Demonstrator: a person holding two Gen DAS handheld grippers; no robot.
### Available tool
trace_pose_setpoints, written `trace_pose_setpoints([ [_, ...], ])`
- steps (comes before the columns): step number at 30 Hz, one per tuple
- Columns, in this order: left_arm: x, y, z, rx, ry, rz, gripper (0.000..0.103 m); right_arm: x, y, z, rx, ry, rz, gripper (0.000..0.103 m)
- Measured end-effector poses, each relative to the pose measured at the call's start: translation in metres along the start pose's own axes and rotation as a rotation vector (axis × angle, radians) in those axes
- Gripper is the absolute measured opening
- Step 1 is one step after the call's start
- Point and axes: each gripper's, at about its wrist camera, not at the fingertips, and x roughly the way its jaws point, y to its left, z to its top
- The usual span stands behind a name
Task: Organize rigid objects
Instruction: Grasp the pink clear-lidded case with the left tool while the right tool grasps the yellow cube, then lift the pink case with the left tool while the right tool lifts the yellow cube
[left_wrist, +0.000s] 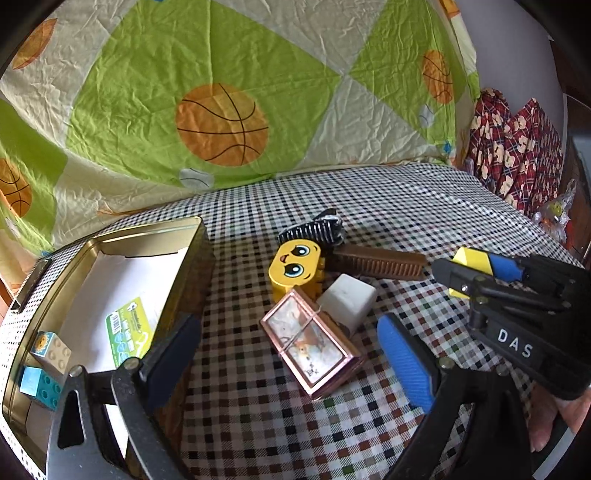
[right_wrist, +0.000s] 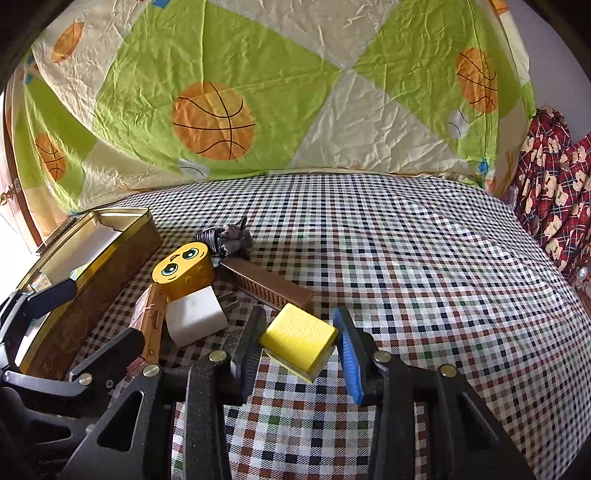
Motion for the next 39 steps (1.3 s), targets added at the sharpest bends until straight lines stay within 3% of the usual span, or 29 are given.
trace_pose_setpoints([
  [11,0.028,-0.003,0.0,0.0,0.138,-0.057,0.086,0.002,0.005,-0.001,-0.024,-0.007,-0.004,0.041],
  [14,0.035,0.001,-0.002,-0.022,0.177,-0.098,0.064,0.003,0.006,-0.001,-0.026,-0.003,-0.003,0.041],
  [18,0.036,0.007,-0.003,-0.055,0.184,-0.149,0.044,0.002,0.006,-0.001,-0.028,-0.005,-0.004,0.041],
  [20,0.036,0.01,-0.003,-0.066,0.187,-0.164,0.017,0.002,0.006,-0.001,-0.026,-0.009,-0.004,0.041],
  [30,0.027,0.012,-0.002,-0.071,0.136,-0.149,0.015,-0.003,0.007,-0.001,-0.026,-0.03,-0.006,0.041],
  [36,0.03,0.005,-0.003,-0.03,0.165,-0.137,0.016,-0.002,0.007,0.0,-0.028,-0.024,-0.004,0.041],
  [39,0.026,0.007,-0.003,-0.036,0.142,-0.136,0.015,-0.002,0.007,-0.001,-0.028,-0.024,-0.004,0.041],
])
